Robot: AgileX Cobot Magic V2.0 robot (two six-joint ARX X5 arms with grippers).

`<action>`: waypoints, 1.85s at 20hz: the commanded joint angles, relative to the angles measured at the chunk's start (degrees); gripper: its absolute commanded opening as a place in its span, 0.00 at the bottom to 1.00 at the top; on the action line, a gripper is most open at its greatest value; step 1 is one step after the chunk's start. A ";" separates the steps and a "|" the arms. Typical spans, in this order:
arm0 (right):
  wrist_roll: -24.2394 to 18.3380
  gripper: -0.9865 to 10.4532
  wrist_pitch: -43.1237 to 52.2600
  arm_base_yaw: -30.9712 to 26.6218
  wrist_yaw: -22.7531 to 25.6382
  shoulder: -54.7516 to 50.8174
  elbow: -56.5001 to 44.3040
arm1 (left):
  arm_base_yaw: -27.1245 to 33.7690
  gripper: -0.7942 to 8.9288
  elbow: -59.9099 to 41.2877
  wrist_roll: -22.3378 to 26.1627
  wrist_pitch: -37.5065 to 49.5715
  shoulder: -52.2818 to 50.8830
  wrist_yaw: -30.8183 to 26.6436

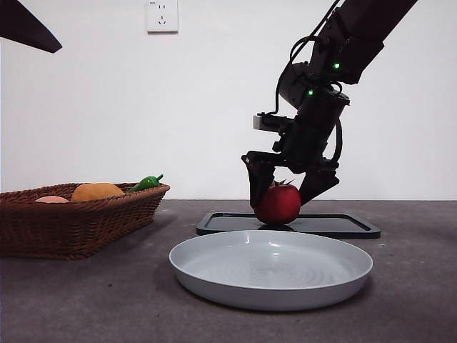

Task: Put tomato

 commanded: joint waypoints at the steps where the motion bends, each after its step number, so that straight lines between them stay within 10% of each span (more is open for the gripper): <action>1: -0.37 0.56 -0.50 0.26 0.04 0.68 2.19 | -0.28 0.56 0.83 0.31 0.24 0.28 0.28; 16: -0.39 0.57 -28.20 -0.72 -0.66 -29.07 3.45 | -0.28 0.56 0.83 0.35 0.46 0.28 0.28; 37: 2.58 0.54 -17.79 7.91 -8.17 -84.91 -47.95 | -0.28 0.56 0.83 0.55 0.68 0.28 0.26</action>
